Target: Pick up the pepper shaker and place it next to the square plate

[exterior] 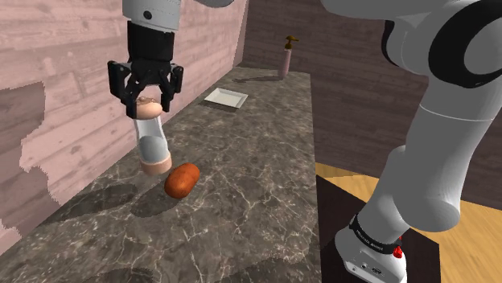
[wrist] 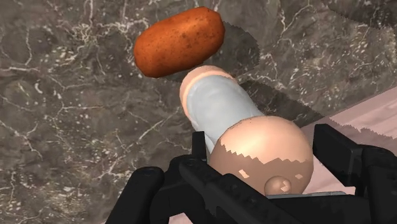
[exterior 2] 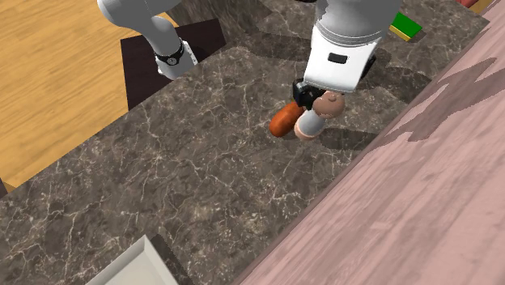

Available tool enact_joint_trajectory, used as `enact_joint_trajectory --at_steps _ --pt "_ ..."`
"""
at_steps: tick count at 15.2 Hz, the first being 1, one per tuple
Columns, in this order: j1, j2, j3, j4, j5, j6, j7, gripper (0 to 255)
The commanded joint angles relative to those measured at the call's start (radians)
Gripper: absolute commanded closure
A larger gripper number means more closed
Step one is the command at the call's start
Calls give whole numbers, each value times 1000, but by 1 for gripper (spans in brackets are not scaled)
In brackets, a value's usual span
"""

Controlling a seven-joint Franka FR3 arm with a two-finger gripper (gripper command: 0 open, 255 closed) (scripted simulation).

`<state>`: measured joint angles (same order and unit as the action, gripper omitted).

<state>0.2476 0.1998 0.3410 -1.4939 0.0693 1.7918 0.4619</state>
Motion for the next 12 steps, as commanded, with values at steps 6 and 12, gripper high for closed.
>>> enact_joint_trajectory --at_steps 6,12 --pt "-30 -21 -15 45 13 -70 -39 255" --pt "-120 -89 -72 -35 55 -74 -186 255"
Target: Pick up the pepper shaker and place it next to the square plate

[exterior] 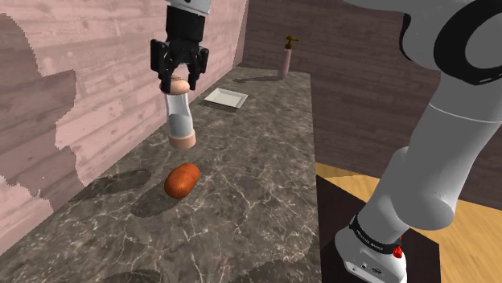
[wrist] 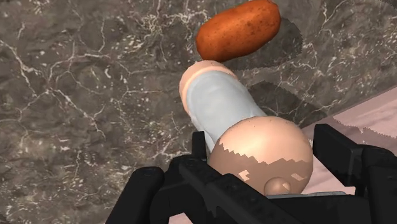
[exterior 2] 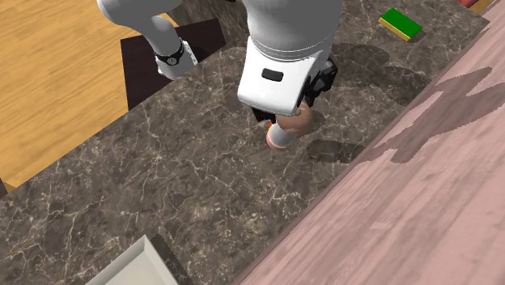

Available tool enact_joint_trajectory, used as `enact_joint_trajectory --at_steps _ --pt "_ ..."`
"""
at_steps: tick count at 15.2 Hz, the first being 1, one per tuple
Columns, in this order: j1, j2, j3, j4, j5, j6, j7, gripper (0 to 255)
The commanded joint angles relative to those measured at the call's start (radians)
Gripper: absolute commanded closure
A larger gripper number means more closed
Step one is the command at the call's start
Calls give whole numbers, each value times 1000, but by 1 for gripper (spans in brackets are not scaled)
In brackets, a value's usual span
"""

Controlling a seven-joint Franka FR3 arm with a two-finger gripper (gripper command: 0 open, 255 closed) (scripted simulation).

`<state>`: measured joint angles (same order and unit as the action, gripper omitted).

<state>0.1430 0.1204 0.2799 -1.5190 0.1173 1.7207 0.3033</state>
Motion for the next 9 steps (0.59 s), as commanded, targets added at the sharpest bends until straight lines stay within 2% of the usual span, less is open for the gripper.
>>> enact_joint_trajectory --at_steps 1,9 --pt "-29 -18 -21 -18 12 -6 -52 255" --pt "-134 -39 -105 -36 35 -37 -239 255"
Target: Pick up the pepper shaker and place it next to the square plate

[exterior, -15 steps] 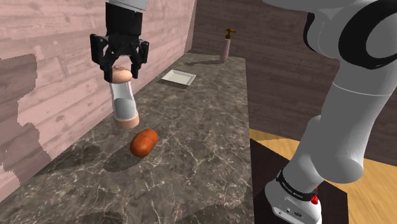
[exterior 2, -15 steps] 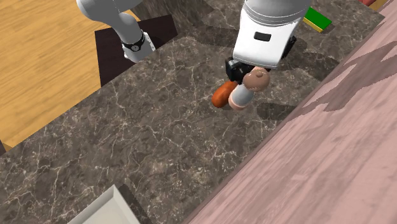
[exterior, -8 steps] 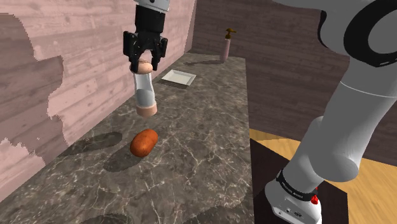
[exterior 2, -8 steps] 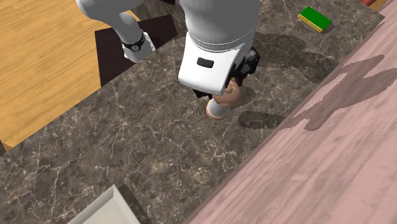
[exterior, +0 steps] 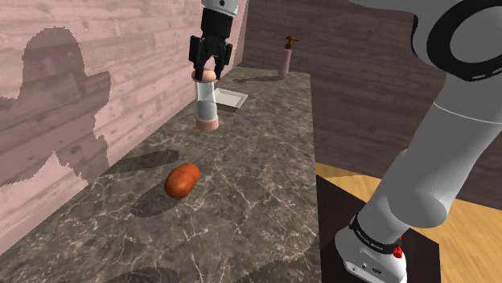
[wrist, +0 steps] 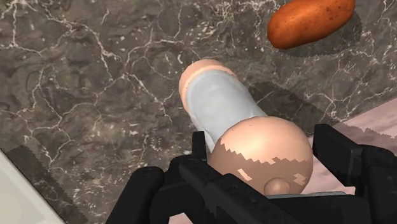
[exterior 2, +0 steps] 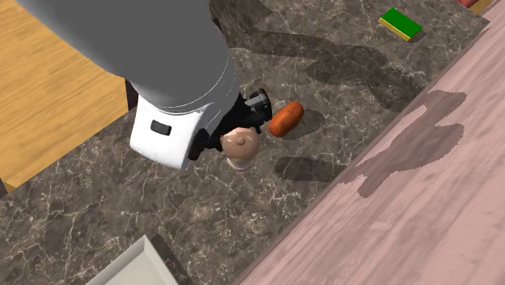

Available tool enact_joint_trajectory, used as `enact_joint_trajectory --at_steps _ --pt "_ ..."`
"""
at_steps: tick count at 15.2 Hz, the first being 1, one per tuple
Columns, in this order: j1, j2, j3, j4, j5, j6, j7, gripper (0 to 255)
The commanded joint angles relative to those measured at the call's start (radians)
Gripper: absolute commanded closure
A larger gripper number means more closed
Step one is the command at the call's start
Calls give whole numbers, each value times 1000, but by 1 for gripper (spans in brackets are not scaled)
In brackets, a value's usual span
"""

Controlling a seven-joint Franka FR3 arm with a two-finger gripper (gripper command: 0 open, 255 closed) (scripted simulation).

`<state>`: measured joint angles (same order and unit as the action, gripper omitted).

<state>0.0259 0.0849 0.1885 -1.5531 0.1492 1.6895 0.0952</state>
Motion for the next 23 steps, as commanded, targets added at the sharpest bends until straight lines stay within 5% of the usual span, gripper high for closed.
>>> enact_joint_trajectory --at_steps 1,13,23 --pt "-29 -1 -24 2 5 -11 -53 255" --pt "-179 106 -139 156 14 -102 -308 255" --pt "-316 340 -206 504 29 -249 -487 255"
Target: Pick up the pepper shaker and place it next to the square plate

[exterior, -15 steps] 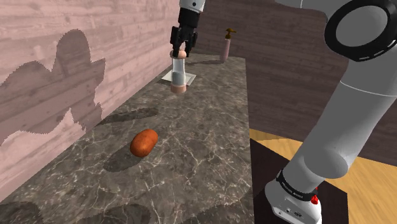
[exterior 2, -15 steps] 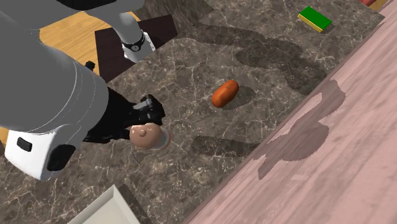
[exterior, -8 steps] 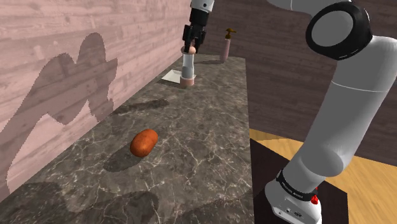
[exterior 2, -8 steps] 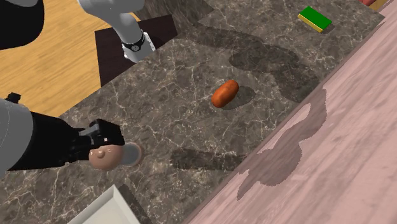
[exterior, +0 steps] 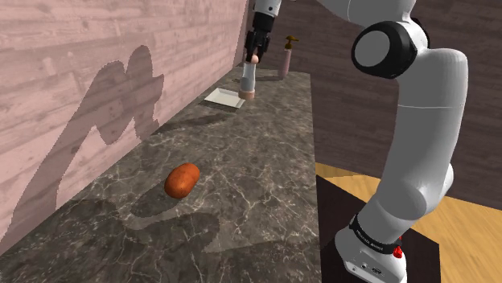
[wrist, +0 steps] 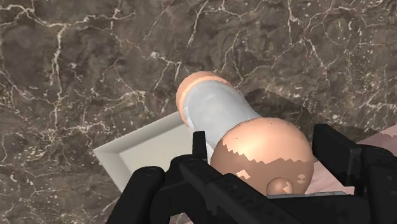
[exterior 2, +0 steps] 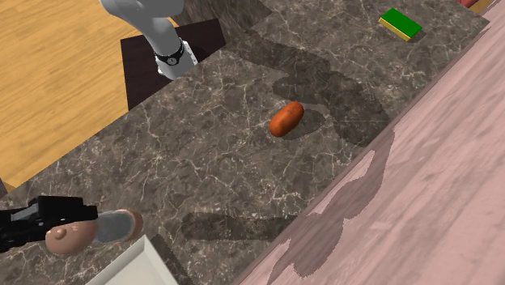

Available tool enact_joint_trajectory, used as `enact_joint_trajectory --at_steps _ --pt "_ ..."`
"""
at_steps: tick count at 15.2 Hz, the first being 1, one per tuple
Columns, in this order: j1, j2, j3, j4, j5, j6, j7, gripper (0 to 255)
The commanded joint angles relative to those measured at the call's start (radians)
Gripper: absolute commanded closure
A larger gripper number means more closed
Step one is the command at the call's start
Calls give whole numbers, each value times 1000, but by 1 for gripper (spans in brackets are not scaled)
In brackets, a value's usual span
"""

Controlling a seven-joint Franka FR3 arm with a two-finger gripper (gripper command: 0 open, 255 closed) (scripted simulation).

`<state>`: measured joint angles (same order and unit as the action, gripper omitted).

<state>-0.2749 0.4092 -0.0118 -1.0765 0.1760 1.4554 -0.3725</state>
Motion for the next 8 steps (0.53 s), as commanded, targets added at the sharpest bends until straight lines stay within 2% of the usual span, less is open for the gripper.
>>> enact_joint_trajectory --at_steps 1,2,8 --pt "-31 52 -10 85 5 -39 -34 255" --pt "-35 62 -11 101 5 -45 -38 255" --pt "-30 14 -13 -57 3 64 -54 255"
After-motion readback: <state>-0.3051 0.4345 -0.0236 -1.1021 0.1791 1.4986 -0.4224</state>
